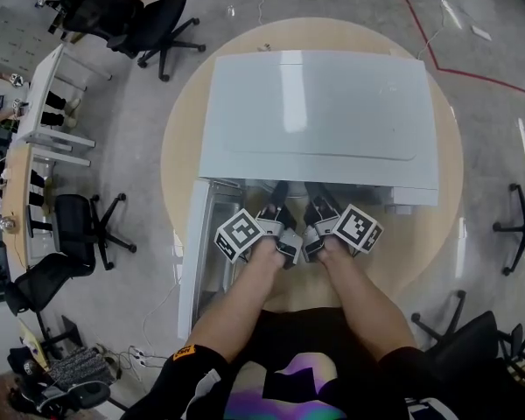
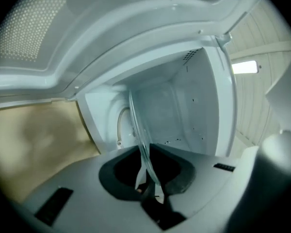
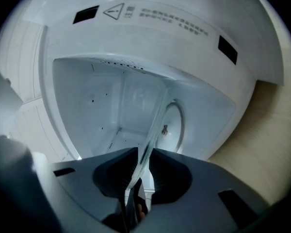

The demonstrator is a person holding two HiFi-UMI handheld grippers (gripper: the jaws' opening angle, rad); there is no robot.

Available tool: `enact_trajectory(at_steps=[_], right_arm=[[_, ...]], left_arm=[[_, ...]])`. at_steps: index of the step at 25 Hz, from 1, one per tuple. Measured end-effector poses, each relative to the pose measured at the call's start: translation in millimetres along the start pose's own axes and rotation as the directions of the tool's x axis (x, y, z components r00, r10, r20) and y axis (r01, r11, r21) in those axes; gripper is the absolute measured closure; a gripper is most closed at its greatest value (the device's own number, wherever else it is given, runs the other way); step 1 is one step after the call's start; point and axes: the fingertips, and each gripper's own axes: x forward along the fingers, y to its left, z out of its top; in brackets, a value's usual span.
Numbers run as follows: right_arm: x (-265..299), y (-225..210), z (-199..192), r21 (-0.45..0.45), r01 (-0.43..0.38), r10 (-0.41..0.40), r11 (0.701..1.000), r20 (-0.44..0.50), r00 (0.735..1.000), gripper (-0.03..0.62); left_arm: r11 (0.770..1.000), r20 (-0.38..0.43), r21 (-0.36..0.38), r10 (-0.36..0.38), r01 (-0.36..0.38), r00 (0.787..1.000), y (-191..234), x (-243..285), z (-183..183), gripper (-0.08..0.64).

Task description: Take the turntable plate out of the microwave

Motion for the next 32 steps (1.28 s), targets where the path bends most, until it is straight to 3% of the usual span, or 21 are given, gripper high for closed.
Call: enact_trajectory(at_steps=[15, 21, 32], right_arm=[[-65.7, 27.4, -7.4, -0.022, -0.091, 0.09, 0.996, -0.06, 0.994, 0.514], [-86.1, 42.1, -29.2, -0.034, -0.122, 0.118, 0.992, -0.1, 0.988, 0.514], [-130.7, 47.1, -59.9, -0.038, -0.129, 0.123, 0.991, -0.126, 0.984, 0.512]], left_arm=[[0.999, 0.103, 0.023, -0.043, 0.04, 0.994, -29.7, -52.3, -49.2, 0.466], [0.999, 0.148, 0.015, -0.052, 0.05, 0.988, -32.5, -87.8, -58.0, 0.466], [0.998, 0.156, 0.01, -0.062, 0.061, 0.986, -27.7, -134.9, -87.3, 0.466]])
